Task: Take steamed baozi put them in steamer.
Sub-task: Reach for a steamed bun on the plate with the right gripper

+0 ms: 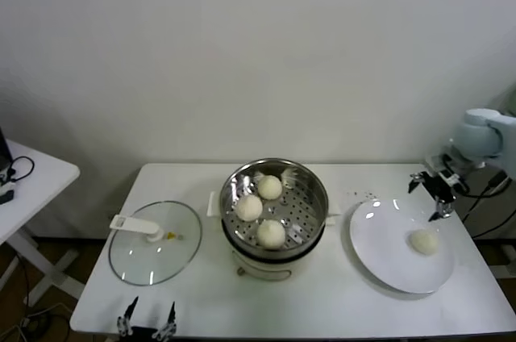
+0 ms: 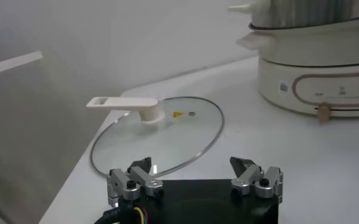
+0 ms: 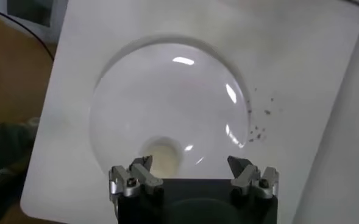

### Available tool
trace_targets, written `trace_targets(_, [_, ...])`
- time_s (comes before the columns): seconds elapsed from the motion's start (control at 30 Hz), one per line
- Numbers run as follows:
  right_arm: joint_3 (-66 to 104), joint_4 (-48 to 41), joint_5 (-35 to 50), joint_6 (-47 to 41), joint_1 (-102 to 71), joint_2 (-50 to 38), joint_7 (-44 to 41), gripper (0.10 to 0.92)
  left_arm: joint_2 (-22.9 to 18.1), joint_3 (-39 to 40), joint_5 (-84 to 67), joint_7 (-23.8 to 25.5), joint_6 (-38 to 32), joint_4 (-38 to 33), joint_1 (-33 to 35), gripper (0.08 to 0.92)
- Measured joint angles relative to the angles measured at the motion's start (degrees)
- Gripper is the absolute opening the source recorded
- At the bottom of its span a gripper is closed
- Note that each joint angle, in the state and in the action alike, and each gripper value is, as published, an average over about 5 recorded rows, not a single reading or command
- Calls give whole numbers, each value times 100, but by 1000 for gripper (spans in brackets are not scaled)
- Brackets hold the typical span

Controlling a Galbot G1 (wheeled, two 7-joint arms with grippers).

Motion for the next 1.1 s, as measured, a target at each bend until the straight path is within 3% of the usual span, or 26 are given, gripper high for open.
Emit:
trace_targets(0.4, [1406, -584, -756, -9, -1744, -289, 51, 823, 0, -37, 95, -8, -11, -4, 57, 823])
trace_targets(1.1, [3243, -1616, -1564, 352, -3679, -33, 192, 823, 0, -63, 246, -32, -31, 27, 91, 823])
